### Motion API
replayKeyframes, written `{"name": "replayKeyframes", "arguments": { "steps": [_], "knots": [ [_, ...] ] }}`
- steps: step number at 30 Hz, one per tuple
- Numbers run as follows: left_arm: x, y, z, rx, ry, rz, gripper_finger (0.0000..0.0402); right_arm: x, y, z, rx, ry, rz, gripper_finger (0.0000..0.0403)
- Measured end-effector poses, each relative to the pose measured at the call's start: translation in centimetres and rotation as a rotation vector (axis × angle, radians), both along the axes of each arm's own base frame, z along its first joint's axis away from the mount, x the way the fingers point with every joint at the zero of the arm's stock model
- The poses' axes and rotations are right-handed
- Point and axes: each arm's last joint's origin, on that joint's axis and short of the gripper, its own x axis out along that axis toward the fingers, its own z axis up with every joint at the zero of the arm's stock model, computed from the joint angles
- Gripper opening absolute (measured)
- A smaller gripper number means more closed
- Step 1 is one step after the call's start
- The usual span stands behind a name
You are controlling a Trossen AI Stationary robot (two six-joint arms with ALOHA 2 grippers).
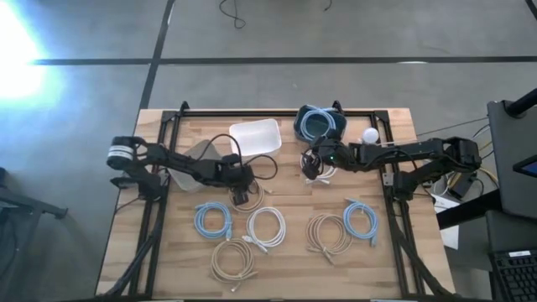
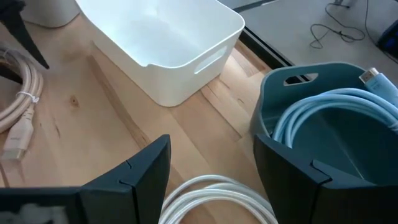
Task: Pick & Place USB Port
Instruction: Put the top brown charger cable into the gray bin
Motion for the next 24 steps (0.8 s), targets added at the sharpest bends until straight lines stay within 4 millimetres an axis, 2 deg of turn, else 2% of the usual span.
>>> {"name": "replayKeyframes", "arguments": {
  "steps": [7,18,24],
  "knots": [
    [0.1,-0.1,0.4,-0.019,-0.004,-0.026,0.0032,0.0,0.0,0.0,0.0,-0.001,0.0,0.0224],
    [0.8,-1.3,5.3,0.017,-0.119,-0.047,0.0039,0.0,0.0,0.0,0.002,-0.003,-0.002,0.0224],
    [-0.8,-1.8,9.2,0.267,-0.148,0.075,0.0035,0.0,0.0,0.0,0.001,-0.003,-0.002,0.0224]
  ]
}}
